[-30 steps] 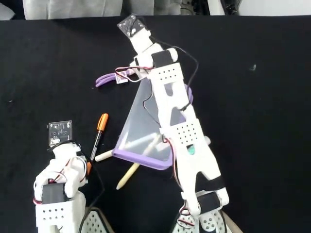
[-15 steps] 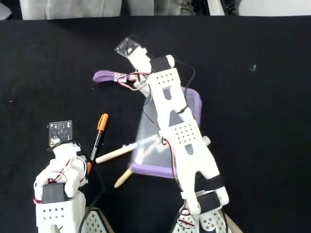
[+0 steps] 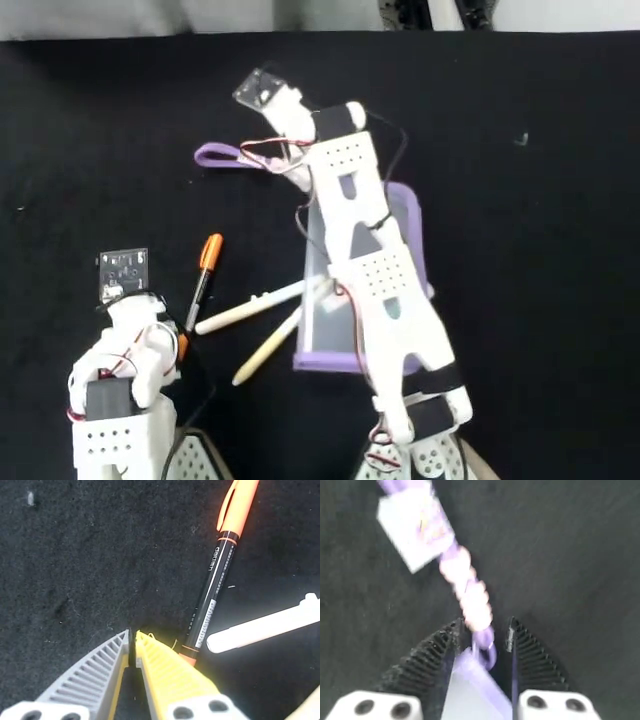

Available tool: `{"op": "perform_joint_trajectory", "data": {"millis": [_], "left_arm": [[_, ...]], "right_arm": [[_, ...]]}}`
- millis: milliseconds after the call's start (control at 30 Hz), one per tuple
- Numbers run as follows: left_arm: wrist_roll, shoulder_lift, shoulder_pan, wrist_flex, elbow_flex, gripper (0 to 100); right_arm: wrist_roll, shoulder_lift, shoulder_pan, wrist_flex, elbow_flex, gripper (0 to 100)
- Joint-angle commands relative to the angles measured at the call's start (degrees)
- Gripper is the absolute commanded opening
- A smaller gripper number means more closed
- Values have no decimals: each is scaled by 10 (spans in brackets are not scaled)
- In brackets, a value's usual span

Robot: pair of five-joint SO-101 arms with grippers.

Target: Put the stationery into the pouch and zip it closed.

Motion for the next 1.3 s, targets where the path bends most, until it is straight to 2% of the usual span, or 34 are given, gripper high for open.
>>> {"op": "perform_joint_trajectory", "data": {"millis": [0, 167, 400, 667, 967, 1167, 1267], "left_arm": [[-3, -3, -3, 3, 14, 31], [-3, -3, -3, 3, 14, 31], [-3, -3, -3, 3, 14, 31], [-3, -3, -3, 3, 14, 31], [-3, -3, -3, 3, 14, 31], [-3, -3, -3, 3, 14, 31], [-3, -3, -3, 3, 14, 31]], "right_arm": [[4, -38, -14, -62, -8, 141], [6, 1, -18, -88, -8, 141], [98, 17, -40, -27, -12, 141], [100, 48, -35, -78, 17, 141], [97, 29, -32, -78, 27, 136], [97, 19, -32, -68, 48, 8], [97, 25, -24, -68, 63, 20]]}}
